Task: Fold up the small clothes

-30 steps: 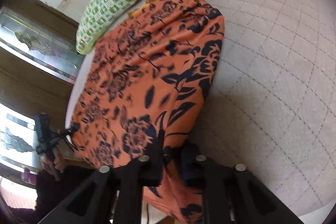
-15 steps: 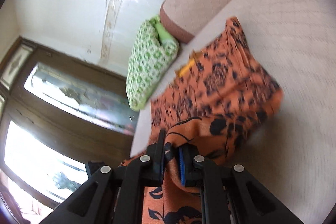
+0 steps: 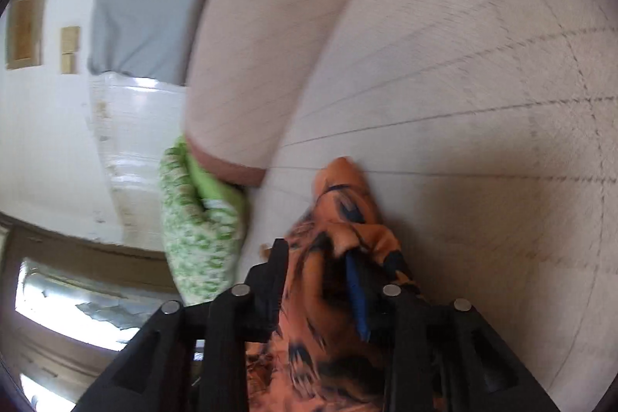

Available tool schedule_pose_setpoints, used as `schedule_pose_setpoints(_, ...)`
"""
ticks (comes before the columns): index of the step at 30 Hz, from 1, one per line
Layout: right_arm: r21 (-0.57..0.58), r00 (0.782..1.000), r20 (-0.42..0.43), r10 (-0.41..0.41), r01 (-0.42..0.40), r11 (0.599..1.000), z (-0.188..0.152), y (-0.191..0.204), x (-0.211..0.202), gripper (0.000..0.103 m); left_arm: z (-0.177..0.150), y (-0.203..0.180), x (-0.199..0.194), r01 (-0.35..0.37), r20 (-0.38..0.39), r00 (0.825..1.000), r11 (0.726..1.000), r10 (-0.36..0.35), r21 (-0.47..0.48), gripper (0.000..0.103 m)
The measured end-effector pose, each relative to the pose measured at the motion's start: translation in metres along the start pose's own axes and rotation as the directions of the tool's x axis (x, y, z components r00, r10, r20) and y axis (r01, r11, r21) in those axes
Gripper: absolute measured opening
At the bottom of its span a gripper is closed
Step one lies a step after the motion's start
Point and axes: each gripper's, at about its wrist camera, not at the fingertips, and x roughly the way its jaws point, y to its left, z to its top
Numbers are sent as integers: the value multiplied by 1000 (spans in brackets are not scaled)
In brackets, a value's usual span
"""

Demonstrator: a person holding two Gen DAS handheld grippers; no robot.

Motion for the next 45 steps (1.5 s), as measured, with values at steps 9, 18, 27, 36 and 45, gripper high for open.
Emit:
schedule_pose_setpoints(9,-116,987,121,109,-95,989,-16,28,-54,88,-84,-49,-116,-83,263,963,991,54,102,53)
schedule_pose_setpoints(18,-303,996,-22,82,-85,949,-109,84,-50,88,-123,-67,-88,-181,167,977,933,134,310,54)
schedule_pose_setpoints(27,-348,982,-191,-11,-57,936,-152,87,-1,88,-77,-31,-78,-188,138,978,949,157,253,54)
schedule_pose_setpoints(36,-307,953,-301,40,-137,942,-134,77,21,86,-70,-67,-48,0,16,1000,950,-6,312,54)
schedule_pose_setpoints(45,-508,929,-349,-121,-79,858,-171,103,70,77,-82,-102,-17,-65,-18,997,919,79,389,54)
